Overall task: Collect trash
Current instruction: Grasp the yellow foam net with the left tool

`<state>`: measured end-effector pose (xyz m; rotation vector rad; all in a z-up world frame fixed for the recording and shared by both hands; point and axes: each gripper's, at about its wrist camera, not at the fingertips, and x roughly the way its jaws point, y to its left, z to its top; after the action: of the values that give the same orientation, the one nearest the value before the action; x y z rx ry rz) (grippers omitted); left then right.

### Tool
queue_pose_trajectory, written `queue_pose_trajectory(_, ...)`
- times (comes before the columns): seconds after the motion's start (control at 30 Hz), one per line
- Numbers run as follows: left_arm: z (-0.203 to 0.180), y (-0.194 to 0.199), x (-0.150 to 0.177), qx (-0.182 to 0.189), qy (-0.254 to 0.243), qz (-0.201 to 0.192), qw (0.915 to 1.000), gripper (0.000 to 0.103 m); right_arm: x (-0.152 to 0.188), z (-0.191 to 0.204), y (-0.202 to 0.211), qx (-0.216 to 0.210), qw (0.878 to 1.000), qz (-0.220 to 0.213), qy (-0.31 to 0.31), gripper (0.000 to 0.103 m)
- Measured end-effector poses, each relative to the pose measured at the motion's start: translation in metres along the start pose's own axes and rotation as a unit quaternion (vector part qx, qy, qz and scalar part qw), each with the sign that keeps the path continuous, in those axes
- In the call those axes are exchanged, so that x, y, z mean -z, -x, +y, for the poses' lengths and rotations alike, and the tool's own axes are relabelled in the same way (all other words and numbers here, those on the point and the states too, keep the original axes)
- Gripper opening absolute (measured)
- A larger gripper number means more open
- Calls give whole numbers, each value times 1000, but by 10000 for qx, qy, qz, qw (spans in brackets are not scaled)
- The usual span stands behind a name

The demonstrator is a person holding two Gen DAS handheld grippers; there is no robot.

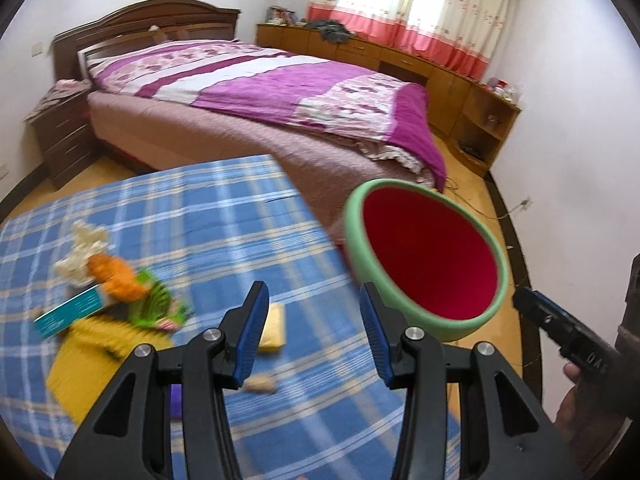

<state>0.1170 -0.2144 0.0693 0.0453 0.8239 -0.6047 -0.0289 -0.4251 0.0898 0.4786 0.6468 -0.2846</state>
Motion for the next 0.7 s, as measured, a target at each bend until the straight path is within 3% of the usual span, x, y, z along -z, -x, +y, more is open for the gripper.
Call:
queue_pose_trajectory(0.27,52,18,17,-456,333,5,9984,50,11,30,-11,-211,9994,214,184,73)
queue_pose_trajectory(0.7,126,24,48,-1171,803,388,9891,52,31,69,-31,-413,9968,563,393,75)
